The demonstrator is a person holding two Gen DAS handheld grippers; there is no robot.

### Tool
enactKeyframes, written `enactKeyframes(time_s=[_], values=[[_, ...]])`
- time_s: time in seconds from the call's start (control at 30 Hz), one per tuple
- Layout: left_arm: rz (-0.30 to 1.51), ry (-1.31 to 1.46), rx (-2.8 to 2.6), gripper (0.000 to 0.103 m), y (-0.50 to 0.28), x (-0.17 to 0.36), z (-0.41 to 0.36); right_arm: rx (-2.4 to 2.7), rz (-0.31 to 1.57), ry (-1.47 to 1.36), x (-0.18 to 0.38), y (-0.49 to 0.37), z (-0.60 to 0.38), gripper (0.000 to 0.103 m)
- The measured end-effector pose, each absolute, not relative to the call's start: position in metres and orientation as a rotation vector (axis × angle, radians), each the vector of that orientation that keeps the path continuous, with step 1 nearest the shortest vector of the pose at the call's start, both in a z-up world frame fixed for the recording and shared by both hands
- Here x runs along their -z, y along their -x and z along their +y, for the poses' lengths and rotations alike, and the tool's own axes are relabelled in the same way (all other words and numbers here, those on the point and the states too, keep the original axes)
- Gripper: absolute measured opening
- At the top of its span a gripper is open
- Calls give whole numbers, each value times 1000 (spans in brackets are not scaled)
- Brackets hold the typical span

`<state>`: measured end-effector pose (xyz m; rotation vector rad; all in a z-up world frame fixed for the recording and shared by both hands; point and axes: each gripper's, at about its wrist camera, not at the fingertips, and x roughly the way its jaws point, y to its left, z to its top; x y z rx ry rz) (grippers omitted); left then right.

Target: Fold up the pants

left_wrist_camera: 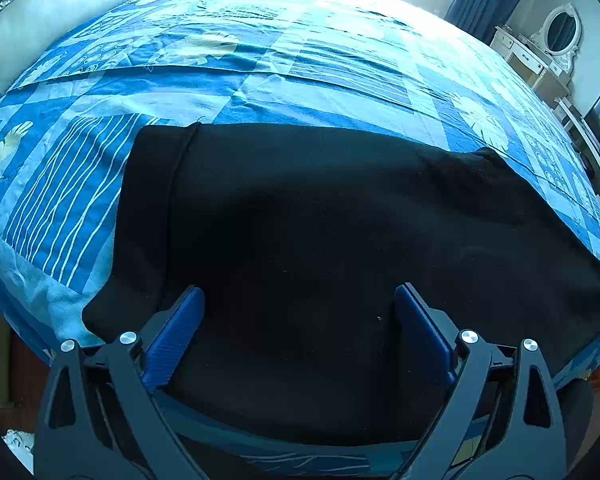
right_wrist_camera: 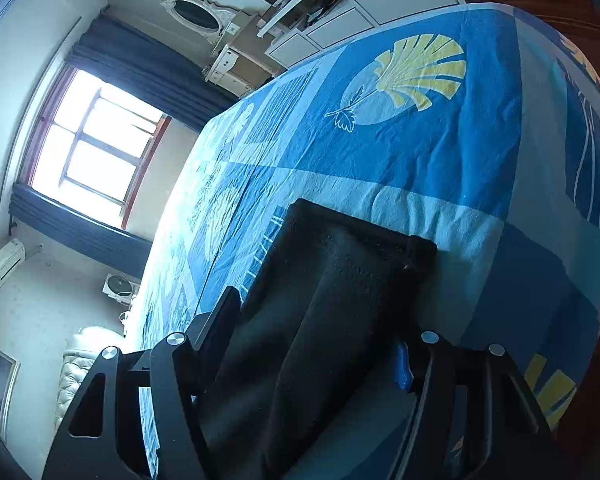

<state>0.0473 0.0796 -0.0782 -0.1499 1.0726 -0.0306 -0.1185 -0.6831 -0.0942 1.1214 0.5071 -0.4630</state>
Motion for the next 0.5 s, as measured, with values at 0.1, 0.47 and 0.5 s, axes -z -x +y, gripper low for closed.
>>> enactKeyframes(time_s=[0.1, 0.47, 0.5], values=[[1073, 153, 25, 96, -48, 79, 79, 477, 559, -1082, 89, 109, -686, 39], [1060, 158, -11, 99, -48, 81, 75, 326, 480, -948, 39, 86, -700, 7], [1057, 158, -14, 99, -48, 81, 75, 331, 498, -946, 46, 85, -704, 7]])
